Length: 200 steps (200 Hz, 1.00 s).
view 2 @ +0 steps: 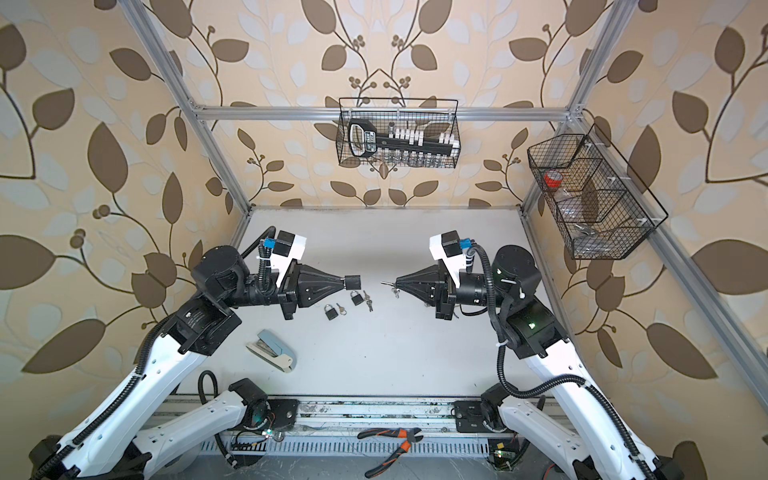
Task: Lock with the key
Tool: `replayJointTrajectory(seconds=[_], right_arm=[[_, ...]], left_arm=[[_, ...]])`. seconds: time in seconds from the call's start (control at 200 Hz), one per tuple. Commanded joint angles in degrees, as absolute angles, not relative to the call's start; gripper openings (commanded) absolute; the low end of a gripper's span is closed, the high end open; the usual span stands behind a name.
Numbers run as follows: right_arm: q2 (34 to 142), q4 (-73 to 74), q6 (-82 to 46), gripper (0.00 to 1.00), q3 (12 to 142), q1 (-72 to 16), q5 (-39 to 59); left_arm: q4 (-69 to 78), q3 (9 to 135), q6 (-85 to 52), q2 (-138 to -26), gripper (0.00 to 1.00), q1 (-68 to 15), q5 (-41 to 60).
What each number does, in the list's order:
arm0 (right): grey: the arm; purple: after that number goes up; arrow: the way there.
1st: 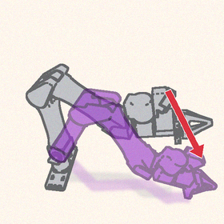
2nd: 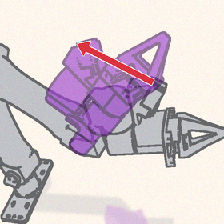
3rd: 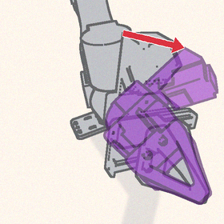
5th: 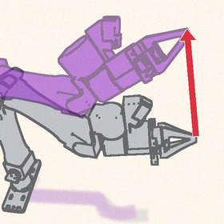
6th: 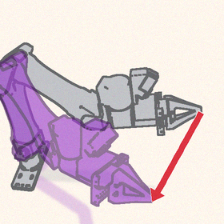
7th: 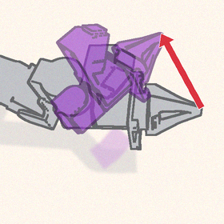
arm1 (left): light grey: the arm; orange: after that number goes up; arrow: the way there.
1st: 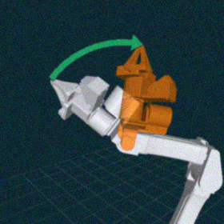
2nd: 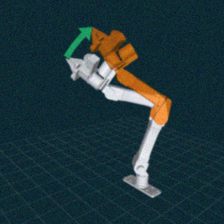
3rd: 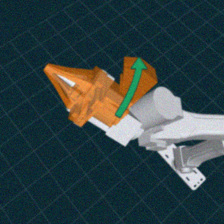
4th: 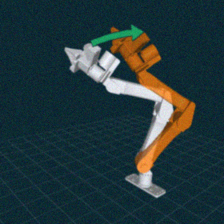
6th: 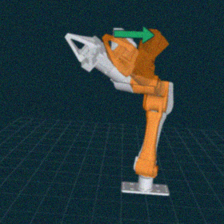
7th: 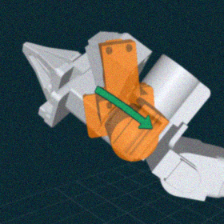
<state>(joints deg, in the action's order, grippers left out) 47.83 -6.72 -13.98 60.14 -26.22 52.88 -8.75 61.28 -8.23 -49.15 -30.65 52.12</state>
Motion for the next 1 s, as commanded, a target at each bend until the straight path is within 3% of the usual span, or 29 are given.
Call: replayJointTrajectory(seconds=[0.0, 0.365, 0.565, 0.69, 0.825, 0.995], right_arm=[[45.6, -7.3, -10.9, 0.00, 57.4, -25.9, 46.8], [41.1, -2.8, -19.2, 0.00, 39.6, -25.9, 12.2], [39.6, 1.6, -23.5, 0.00, 28.3, -25.9, 9.6], [37.9, 2.2, -23.3, 0.00, 25.1, -25.8, 8.1], [37.2, 1.2, -21.9, 0.00, 24.6, -25.8, 8.2], [36.1, 0.4, -21.2, 0.00, 24.8, -25.9, 9.8]], left_arm=[[-18.0, 65.3, -1.5, -50.1, 0.00, -30.2, 48.8], [-36.5, 73.9, 3.5, -67.6, 0.00, -30.4, 37.5], [-38.7, 77.4, -0.3, -78.2, 0.00, -30.4, 30.3], [-38.4, 78.5, -0.4, -84.2, 0.00, -30.6, 32.4], [-42.6, 82.3, 8.1, -90.3, 0.00, -30.7, 40.1], [-55.7, 92.2, 19.2, -100.6, 0.00, -30.8, 39.3]])
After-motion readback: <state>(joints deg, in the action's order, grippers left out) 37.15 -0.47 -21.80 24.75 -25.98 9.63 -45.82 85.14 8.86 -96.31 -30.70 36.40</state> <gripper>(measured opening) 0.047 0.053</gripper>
